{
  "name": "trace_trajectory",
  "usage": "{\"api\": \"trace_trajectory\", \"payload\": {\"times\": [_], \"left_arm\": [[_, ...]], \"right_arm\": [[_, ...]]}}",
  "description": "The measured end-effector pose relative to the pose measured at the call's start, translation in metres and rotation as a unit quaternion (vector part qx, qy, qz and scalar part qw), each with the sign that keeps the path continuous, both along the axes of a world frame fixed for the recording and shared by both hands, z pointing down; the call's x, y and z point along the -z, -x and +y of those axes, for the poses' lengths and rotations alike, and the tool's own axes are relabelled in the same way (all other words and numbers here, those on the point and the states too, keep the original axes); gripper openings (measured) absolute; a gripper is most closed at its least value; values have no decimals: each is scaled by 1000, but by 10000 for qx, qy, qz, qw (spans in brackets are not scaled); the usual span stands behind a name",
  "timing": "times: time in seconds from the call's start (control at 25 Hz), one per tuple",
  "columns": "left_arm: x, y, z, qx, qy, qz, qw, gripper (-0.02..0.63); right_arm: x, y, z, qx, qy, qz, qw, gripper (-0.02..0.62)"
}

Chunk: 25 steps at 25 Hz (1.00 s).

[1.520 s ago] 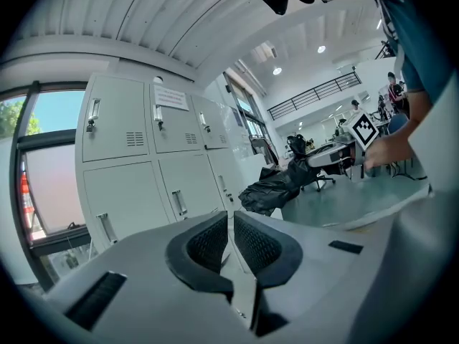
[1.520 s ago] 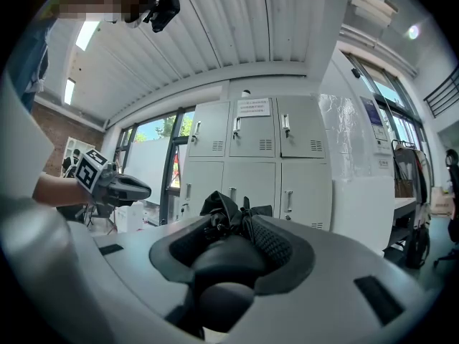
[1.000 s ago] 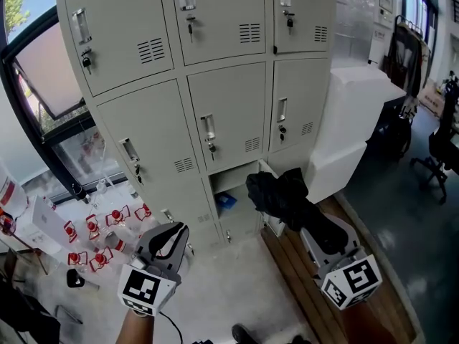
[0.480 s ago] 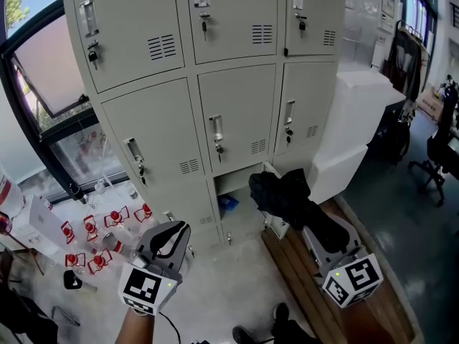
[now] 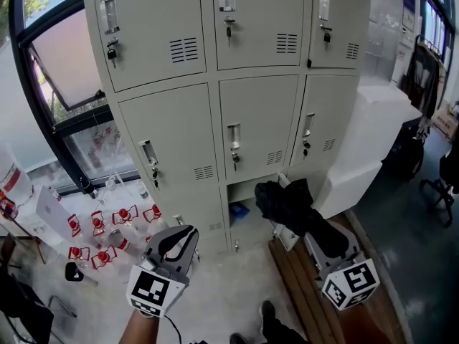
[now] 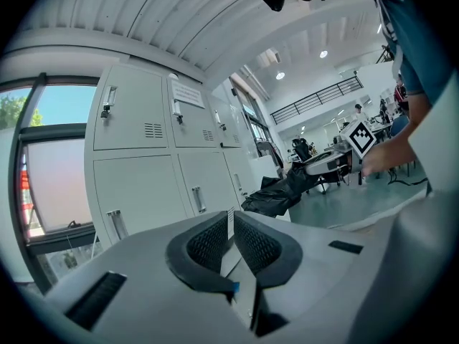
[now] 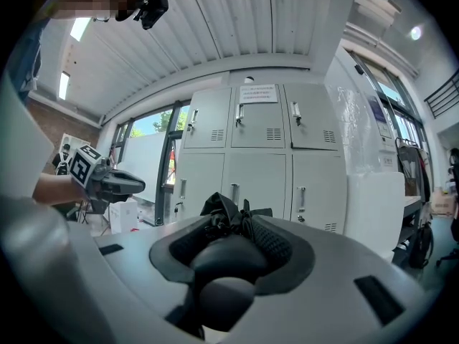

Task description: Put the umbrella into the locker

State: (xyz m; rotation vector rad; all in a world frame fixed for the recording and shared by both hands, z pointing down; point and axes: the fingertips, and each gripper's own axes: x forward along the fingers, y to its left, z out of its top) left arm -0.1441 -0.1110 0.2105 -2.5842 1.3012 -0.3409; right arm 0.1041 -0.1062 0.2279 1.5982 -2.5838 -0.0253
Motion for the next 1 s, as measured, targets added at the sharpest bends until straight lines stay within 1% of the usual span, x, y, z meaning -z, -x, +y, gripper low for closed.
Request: {"api": "trace_trajectory", "payload": {"times": [0.44,0.64,1.0], "left_arm": [[-10,4,-30,274,108,16,9996,41],[-18,7,-44,352,174,35,9992,41],[-52,16,-73,570,461,87,9973,41]], "right_arm": [[-18,1,-47,185,151,84,9997,184],[-32,1,-68,173,281,60,9994,184],[-73,6,-112,206,523,81,9984,184]]}}
